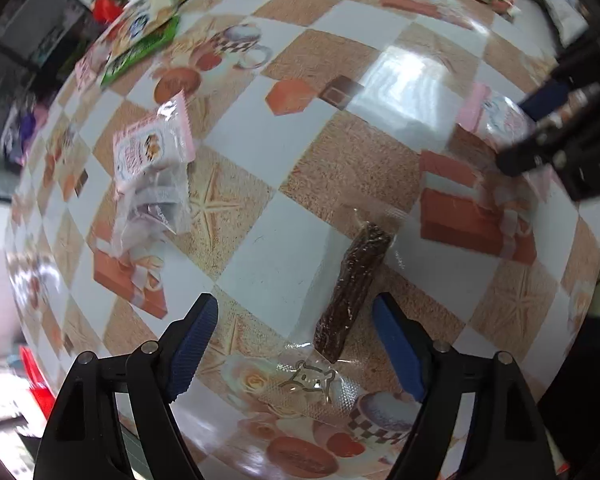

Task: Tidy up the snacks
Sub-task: 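Grasp the brown jerky stick with left tool while right tool grasps Crispy Cranberry packet, then carry jerky with left tool and cranberry packet with right tool into tray, release, then move both open tools back toward the remaining snacks on the table, then grasp the clear wrapped candy with left tool while right tool grasps another cranberry packet, then carry candy with left tool and cranberry packet with right tool into tray, release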

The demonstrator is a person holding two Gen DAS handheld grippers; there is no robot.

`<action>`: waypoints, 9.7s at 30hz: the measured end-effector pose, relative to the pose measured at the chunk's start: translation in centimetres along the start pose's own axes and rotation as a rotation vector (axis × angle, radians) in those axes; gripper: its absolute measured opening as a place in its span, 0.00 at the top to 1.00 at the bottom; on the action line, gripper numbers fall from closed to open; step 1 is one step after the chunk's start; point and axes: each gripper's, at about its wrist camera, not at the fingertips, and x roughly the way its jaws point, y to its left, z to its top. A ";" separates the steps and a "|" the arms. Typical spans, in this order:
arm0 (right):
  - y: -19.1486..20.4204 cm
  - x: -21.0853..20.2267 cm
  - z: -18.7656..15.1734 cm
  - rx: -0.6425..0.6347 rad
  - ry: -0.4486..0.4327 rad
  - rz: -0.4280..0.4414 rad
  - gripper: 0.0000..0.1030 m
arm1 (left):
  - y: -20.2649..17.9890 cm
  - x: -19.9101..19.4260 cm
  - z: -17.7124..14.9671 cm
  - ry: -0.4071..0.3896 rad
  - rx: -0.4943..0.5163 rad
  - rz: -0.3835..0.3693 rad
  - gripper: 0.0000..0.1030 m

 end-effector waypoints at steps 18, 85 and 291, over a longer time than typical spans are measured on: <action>2.0 -0.9 1.5 -0.105 0.012 -0.109 0.09 | 5.5 0.2 -5.5 0.079 -0.337 -0.030 0.24; 15.7 -7.6 -2.3 -0.166 -0.039 0.070 0.59 | 12.3 -7.9 -13.9 -0.070 -0.727 -0.105 0.59; 7.2 -3.3 0.0 -0.033 0.033 0.043 0.62 | 6.8 -4.5 -5.0 0.079 -0.619 -0.169 0.70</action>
